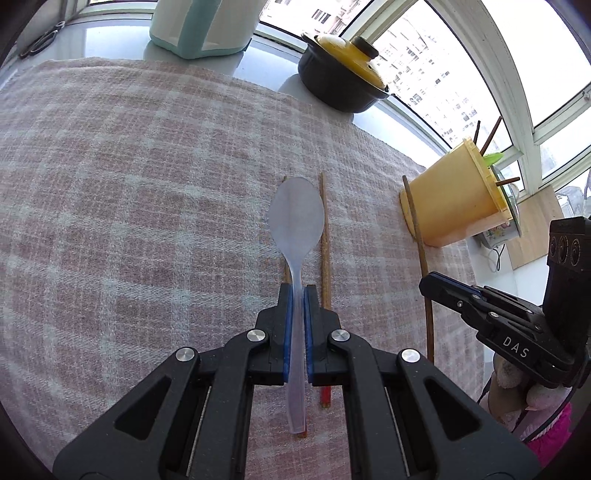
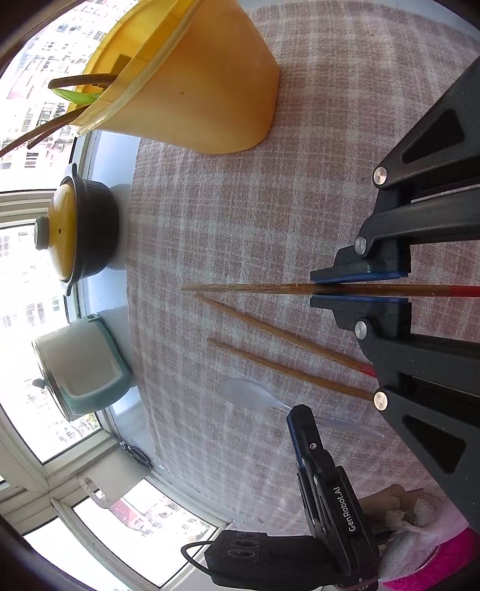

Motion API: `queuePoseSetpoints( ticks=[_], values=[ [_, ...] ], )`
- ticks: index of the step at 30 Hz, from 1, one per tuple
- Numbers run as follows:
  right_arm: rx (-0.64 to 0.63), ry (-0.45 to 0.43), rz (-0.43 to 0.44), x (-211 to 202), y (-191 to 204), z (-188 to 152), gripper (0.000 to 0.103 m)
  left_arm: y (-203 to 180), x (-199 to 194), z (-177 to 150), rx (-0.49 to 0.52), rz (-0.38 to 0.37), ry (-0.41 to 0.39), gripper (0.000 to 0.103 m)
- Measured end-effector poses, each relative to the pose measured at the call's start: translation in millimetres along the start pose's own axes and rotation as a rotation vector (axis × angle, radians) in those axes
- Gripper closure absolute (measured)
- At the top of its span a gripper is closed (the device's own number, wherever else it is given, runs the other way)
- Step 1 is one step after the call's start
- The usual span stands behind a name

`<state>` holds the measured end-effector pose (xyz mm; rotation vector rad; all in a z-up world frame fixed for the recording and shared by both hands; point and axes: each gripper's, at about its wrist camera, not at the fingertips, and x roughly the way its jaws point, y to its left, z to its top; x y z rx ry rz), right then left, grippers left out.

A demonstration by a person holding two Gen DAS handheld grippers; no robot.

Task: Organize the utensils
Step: 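Lift the clear spoon and chopstick and carry them over the yellow container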

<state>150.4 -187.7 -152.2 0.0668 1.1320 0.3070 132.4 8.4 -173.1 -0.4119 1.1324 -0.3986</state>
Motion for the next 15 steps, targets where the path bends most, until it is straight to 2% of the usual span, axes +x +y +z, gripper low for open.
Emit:
queuePoseSetpoints(
  ticks=[7,15],
  values=[
    [-0.014,-0.087,0.017,-36.7,2.6,3.8,0.099,-24.2,-33.7,7.3,0.032,-0.04,-0.088,0.1],
    [-0.015,-0.198,0.037,-85.6,-10.3,8.2,0.099,-69.8,-58.9,24.1,0.077,-0.099,-0.195,0.1]
  ],
)
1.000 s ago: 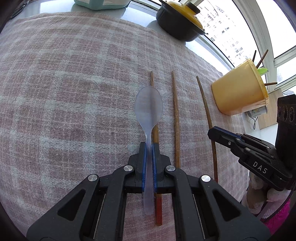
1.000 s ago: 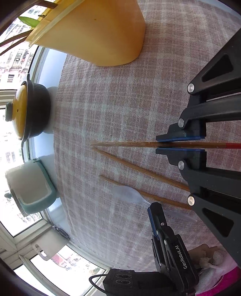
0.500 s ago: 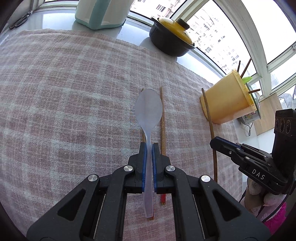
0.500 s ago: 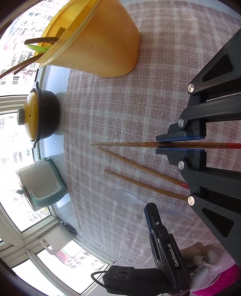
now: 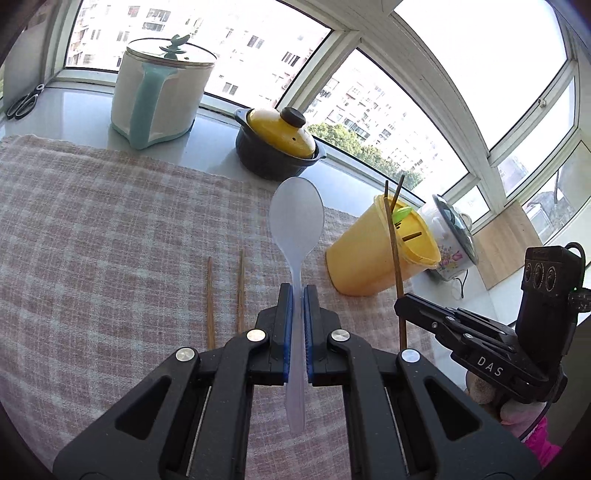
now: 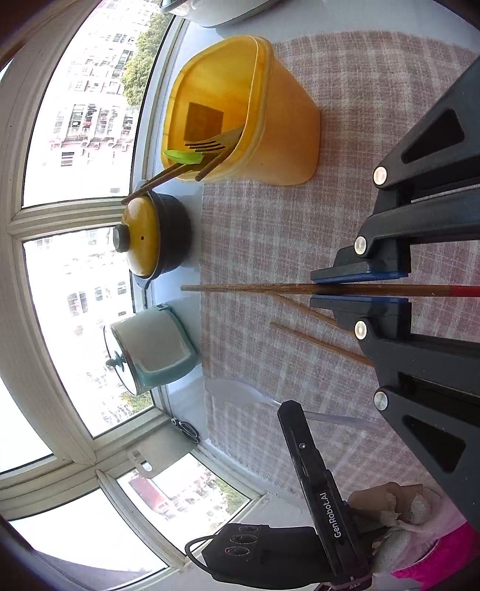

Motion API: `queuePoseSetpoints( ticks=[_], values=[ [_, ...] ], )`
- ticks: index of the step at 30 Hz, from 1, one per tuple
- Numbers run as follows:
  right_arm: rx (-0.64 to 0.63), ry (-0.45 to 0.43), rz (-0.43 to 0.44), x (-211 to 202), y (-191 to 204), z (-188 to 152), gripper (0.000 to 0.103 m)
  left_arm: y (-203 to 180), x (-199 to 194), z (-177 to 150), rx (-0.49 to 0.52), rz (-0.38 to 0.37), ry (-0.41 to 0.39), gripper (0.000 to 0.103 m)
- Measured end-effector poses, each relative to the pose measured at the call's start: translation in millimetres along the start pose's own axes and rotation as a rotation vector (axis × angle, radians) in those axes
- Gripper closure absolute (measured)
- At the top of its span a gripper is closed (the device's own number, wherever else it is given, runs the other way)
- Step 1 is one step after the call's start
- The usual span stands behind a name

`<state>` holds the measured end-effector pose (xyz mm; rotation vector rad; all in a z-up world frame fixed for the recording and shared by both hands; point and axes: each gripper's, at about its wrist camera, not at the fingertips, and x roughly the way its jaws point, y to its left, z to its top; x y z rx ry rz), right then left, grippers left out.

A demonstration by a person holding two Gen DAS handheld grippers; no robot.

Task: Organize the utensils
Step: 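Lift the clear spoon and chopstick and carry them over the yellow container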

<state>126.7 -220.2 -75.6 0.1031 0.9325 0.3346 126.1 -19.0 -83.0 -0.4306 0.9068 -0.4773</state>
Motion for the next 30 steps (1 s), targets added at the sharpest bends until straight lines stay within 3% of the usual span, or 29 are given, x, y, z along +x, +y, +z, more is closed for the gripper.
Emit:
queuePoseSetpoints(
  ticks=[9,21,30],
  values=[
    [0.019,-0.111,-0.002,-45.0,-27.3,19.3,0.099,-46.2,-0.1,26.7,0.052,-0.055,-0.06,0.1],
    [0.038,-0.212,-0.05,-83.3,-68.7,47.4,0.099,-101.4,28.3,57.8,0.09,-0.137,-0.104,0.1],
    [0.036,-0.254,-0.041,-96.8,-102.0,72.7,0.099,-139.1,56.0,70.0,0.09,-0.14,-0.141,0.1]
  ],
)
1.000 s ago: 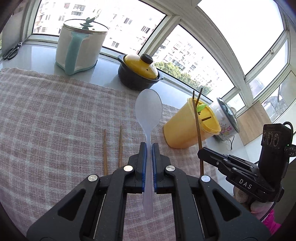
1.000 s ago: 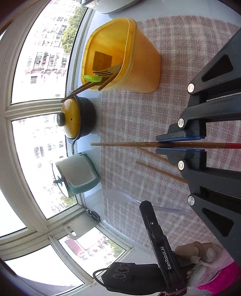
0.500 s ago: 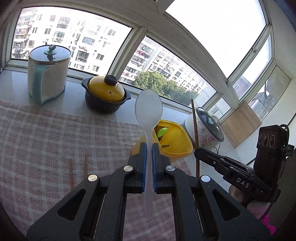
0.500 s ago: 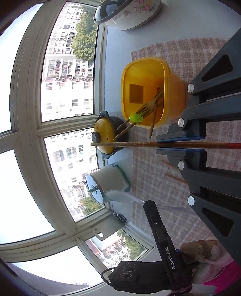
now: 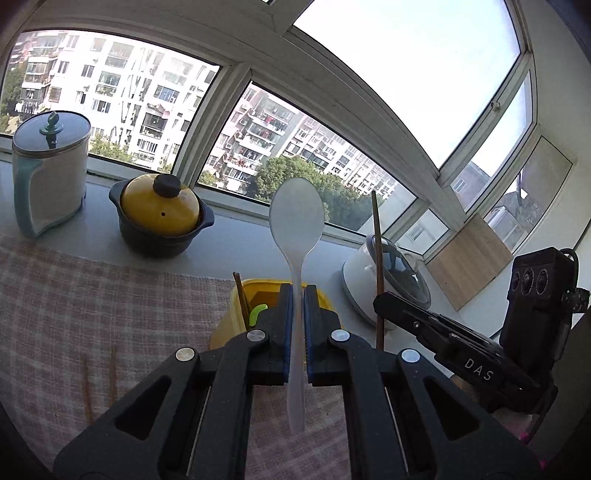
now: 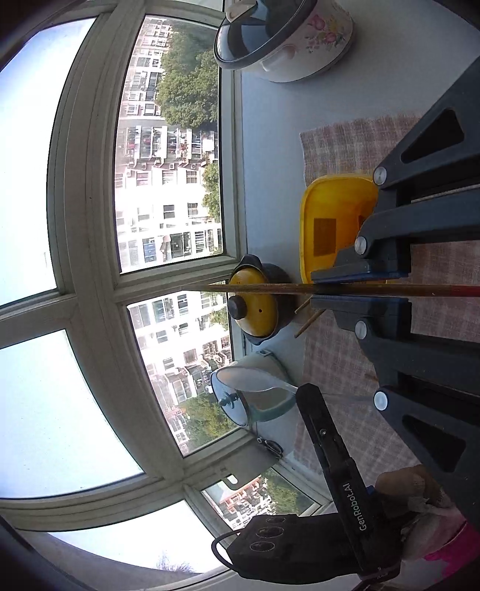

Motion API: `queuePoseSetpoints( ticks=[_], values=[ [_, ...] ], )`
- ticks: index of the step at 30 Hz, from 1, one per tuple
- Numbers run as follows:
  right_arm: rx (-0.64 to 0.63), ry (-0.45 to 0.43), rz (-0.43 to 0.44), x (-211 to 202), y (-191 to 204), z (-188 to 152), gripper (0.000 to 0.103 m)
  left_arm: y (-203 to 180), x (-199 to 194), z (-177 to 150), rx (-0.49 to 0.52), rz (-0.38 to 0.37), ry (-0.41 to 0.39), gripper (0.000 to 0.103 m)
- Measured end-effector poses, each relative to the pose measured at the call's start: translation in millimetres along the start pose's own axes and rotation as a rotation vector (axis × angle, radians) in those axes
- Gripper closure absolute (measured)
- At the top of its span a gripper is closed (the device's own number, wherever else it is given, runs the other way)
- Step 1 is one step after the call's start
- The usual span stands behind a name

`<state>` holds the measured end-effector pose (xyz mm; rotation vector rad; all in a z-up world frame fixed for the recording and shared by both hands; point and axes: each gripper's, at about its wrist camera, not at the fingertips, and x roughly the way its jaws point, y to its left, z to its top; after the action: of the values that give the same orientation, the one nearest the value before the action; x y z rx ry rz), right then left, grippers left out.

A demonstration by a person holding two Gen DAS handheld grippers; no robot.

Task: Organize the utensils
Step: 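Lift the clear spoon and chopstick and carry them over the yellow container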

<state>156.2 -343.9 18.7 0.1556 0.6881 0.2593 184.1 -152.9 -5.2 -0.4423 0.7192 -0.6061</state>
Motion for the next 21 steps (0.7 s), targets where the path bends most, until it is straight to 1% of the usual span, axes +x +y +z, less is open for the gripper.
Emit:
queuePoseSetpoints(
  ticks=[4,9,13,16,21],
  values=[
    [-0.012,0.001,0.012,5.8,-13.1,10.5,0.1,-8.9,15.8,0.5,-0.015,0.02,-0.017,0.1],
    [-0.024,-0.002,0.031,14.2,-30.7,20.1,0.099,-19.1,34.9,-1.2,-0.039,0.066,-0.043,0.1],
    [-0.033,-0.003,0.049,22.2,-46.1,27.2,0.1,-27.2,48.2,-3.0,-0.045,0.109,-0.064,0.1],
    [-0.037,0.0,0.066,29.7,-57.7,32.7,0.1,-33.2,58.4,-3.3,-0.038,0.157,-0.081,0.1],
    [-0.055,-0.005,0.088,45.3,-68.9,43.5,0.1,-36.3,74.2,-2.5,-0.037,0.218,-0.095,0.1]
  ],
)
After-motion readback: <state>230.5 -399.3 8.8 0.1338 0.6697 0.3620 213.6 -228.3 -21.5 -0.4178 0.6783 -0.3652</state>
